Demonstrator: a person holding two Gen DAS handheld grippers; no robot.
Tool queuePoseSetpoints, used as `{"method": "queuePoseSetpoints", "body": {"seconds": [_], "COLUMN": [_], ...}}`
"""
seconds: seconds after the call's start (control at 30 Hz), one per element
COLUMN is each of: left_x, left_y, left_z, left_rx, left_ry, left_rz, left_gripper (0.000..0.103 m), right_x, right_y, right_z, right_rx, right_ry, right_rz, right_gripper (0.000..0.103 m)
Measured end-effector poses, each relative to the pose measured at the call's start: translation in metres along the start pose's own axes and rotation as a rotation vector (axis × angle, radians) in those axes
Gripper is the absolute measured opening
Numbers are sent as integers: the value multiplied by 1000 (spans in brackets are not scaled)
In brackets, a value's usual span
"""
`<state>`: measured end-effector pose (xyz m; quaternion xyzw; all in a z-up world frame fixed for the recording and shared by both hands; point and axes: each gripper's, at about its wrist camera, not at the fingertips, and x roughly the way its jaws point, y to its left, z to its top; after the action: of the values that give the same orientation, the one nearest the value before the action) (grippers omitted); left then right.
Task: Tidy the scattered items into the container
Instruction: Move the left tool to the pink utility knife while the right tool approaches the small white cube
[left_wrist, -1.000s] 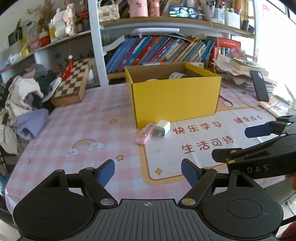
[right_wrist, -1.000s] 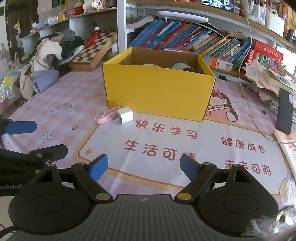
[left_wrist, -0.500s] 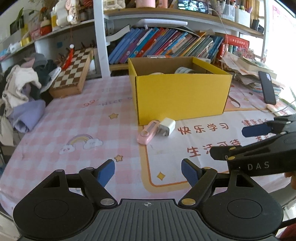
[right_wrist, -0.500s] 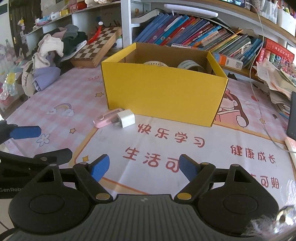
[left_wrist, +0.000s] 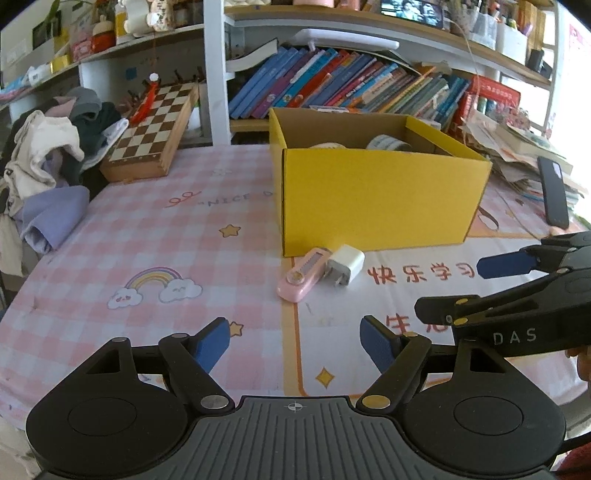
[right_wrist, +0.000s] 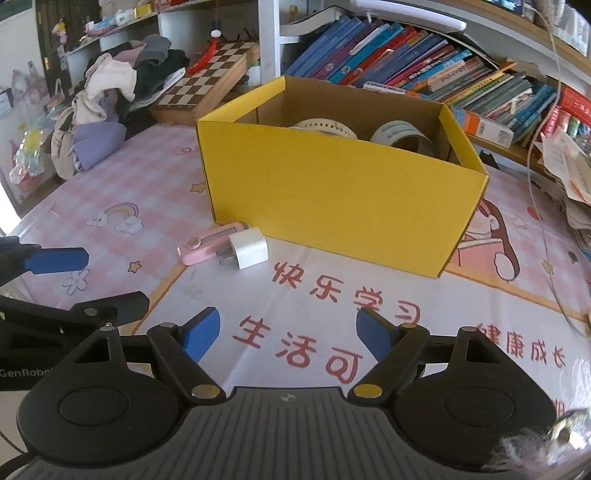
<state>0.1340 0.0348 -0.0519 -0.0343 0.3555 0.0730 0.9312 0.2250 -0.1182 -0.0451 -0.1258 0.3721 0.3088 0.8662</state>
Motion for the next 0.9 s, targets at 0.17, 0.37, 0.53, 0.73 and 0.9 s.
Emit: {"method": "queuePoseSetpoints", "body": {"seconds": [0.17, 0.37, 0.53, 0.73, 0.9], "left_x": [13, 22, 26, 31, 37], "left_y": [3, 9, 11, 12, 11], "left_z": [8, 14, 15, 20, 23], "left_rx": [-17, -37, -36, -26, -1], "left_ry": [9, 22, 38, 58, 76], "left_rz": [7, 31, 39, 58, 64], "left_gripper": [60, 57, 57, 57, 57], "right_x": [12, 29, 47, 69, 85], "right_y": [-4, -5, -3, -1, -2], "right_z": [10, 23, 35, 48, 56], "right_rx": [-25, -25, -21, -17, -2], "right_ry": [12, 19, 42, 73, 98], "right_rz": [27, 81, 109, 140, 171], "right_gripper": [73, 68, 68, 62, 56]}}
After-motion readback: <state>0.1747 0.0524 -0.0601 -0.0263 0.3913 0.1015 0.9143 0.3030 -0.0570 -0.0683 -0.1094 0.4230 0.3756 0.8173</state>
